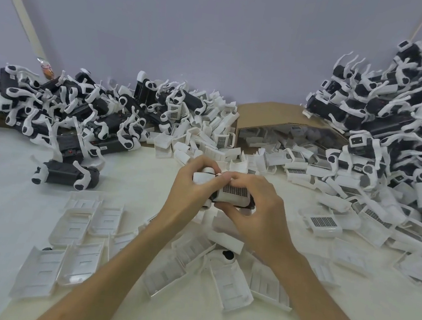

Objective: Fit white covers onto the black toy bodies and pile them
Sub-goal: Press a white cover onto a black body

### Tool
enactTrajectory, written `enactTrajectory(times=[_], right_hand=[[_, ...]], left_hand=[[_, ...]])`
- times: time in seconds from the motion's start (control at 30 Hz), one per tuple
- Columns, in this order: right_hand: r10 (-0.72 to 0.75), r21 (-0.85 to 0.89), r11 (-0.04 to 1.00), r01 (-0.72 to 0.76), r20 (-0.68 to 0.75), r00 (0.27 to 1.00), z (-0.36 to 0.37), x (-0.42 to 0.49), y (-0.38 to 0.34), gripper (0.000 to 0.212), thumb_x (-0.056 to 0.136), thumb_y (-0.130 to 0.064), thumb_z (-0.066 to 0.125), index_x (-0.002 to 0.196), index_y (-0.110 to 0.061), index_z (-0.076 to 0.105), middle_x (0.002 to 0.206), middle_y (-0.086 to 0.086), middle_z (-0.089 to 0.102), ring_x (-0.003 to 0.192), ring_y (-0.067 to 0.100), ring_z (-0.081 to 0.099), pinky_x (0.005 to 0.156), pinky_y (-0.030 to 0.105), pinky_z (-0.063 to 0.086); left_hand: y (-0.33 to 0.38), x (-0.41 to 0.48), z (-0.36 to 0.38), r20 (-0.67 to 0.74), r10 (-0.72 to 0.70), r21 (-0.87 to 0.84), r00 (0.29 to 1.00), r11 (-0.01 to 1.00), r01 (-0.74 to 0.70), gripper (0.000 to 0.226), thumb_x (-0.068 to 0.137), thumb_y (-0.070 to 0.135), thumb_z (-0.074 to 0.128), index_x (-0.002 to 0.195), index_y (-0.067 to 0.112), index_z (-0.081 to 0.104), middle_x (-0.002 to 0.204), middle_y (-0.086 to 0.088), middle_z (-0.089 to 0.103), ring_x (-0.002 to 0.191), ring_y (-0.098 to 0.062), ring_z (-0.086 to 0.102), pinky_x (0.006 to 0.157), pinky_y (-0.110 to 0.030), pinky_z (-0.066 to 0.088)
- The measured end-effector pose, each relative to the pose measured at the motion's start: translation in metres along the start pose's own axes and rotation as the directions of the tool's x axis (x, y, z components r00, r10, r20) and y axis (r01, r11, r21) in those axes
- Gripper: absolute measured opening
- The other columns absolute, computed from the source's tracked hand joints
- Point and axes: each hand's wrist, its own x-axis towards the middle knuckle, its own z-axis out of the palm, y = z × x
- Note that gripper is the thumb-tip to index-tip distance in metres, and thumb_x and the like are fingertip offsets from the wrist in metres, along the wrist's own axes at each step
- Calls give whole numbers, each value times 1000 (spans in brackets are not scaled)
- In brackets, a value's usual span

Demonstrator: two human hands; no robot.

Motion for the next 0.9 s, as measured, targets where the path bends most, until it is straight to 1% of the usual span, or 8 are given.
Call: enactTrajectory(times=[0.1, 0.17, 0.3, 0.47, 0.6, 0.7, 0.8, 0.9], right_hand=[[7, -18, 1000, -7, 15, 1000, 0, -1, -2, 38, 78, -21, 84, 112, -16, 67, 126, -23, 57, 119, -20, 41, 91, 45, 52], [9, -53, 999, -7, 34, 999, -1, 0, -2, 34, 87, -25, 76, 119, -20, 68, 139, -15, 55, 134, -12, 35, 105, 44, 41], [155, 15, 988, -155, 45, 987, -5, 4, -6, 32, 101, -33, 49, 129, -33, 64, 151, -15, 47, 145, 3, 31, 118, 28, 15], [354, 211, 918, -335, -56, 934, -10, 5, -4, 54, 93, -40, 61, 144, -29, 46, 152, -16, 41, 142, 2, 35, 117, 38, 31], [522, 377, 773, -509, 76, 849, -23, 12, 7, 71, 76, -48, 73, 139, -31, 45, 139, -17, 52, 124, -1, 53, 108, 35, 43], [493, 357, 782, -511, 146, 858, -24, 13, 11, 67, 74, -44, 76, 133, -29, 49, 129, -10, 61, 119, 6, 58, 108, 43, 43], [460, 415, 782, -466, 120, 880, -23, 12, 12, 67, 73, -37, 79, 132, -28, 48, 121, -4, 68, 114, 12, 64, 104, 45, 48], [382, 450, 800, -398, 130, 915, -23, 12, 12, 65, 77, -29, 80, 134, -29, 50, 115, -1, 73, 109, 18, 68, 99, 39, 52]], left_hand=[[1, 1, 0, -15, -129, -54, 992, 990, 128, 20, 73, 36, 76, 78, 22, 62, 82, -4, 62, 60, -12, 59, 45, -21, 42], [2, 2, -1, -11, -198, -134, 980, 972, 195, 24, 72, 37, 77, 81, 22, 61, 74, -1, 64, 54, -13, 58, 44, -22, 41], [3, 3, -6, 43, -200, -271, 979, 941, 204, 29, 72, 34, 82, 89, 23, 61, 84, -8, 71, 74, -28, 68, 64, -33, 48], [2, 6, -6, 70, -129, -265, 989, 954, 143, 26, 72, 25, 84, 90, 22, 65, 95, -8, 68, 83, -31, 67, 61, -33, 56], [2, 6, -8, 127, -48, -210, 991, 975, 74, 27, 70, 11, 80, 89, 24, 66, 101, -6, 70, 82, -24, 70, 63, -36, 54], [3, 4, -8, 163, 23, -112, 986, 994, -4, 36, 70, 7, 76, 96, 29, 65, 106, 2, 69, 82, -19, 71, 62, -33, 57], [4, 1, -8, 195, 95, -41, 976, 995, -89, 41, 72, 6, 72, 104, 30, 64, 110, 2, 66, 87, -21, 69, 67, -43, 62], [5, 0, -8, 229, 141, -33, 963, 990, -137, 42, 75, 5, 73, 110, 26, 63, 113, 6, 66, 92, -19, 70, 68, -39, 62]])
